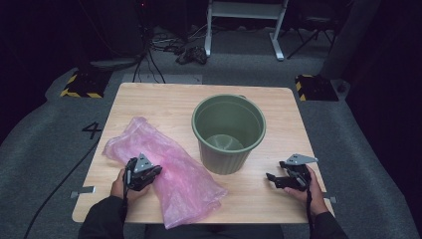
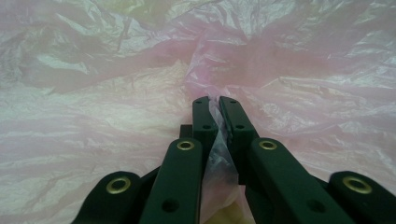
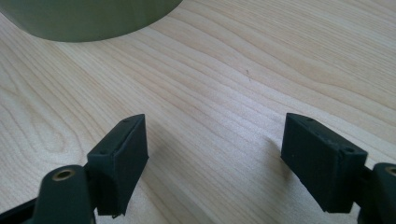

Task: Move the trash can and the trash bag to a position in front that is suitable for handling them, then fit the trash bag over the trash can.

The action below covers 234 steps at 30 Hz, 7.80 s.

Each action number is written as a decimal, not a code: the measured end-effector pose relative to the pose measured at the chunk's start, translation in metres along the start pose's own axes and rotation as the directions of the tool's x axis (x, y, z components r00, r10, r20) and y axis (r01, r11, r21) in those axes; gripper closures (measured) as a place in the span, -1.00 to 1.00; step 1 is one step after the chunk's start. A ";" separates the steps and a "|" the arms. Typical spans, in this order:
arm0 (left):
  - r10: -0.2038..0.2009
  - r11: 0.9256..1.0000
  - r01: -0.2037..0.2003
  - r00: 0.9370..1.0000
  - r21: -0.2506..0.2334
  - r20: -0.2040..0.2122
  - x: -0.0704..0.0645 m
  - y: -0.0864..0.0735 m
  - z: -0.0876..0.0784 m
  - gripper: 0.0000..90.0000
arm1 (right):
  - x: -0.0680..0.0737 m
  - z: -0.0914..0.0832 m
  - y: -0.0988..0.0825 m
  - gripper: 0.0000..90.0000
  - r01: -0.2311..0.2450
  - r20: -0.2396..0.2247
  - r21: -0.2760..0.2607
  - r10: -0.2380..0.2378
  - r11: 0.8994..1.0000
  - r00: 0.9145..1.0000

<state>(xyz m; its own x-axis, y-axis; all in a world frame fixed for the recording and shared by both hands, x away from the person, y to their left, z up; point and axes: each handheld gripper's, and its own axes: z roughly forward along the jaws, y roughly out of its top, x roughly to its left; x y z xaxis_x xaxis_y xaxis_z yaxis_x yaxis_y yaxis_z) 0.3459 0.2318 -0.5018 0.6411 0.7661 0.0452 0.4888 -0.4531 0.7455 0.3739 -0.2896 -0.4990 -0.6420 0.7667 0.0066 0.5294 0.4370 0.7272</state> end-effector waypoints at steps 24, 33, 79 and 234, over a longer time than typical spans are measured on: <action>0.061 0.996 -0.051 0.985 -0.068 0.159 -0.027 -0.017 -0.041 -0.62 | 0.049 -0.002 0.046 -0.59 0.019 -0.117 -0.181 -0.041 0.983 0.992; 0.086 0.996 -0.085 0.982 -0.012 0.170 -0.036 -0.015 -0.024 -0.57 | 0.060 0.008 0.059 -0.54 0.045 -0.096 -0.207 -0.066 0.977 0.993; 0.140 0.990 -0.137 0.969 -0.027 0.206 -0.053 -0.004 -0.025 -0.58 | 0.013 -0.014 0.004 -0.52 0.029 -0.044 -0.037 -0.031 0.999 0.999; -0.120 0.820 0.081 0.992 -0.567 -0.032 0.005 0.034 -0.142 1.00 | -0.008 0.002 -0.001 -0.56 -0.018 0.029 -0.003 0.018 1.000 0.999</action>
<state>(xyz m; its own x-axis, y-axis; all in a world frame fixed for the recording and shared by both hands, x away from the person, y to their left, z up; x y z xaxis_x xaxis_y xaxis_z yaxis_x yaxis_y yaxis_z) 0.2824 0.2850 -0.3816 0.5590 0.8288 -0.0233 0.1171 -0.0510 0.9918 0.3795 -0.2957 -0.5012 -0.6160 0.7878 -0.0004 0.5390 0.4218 0.7291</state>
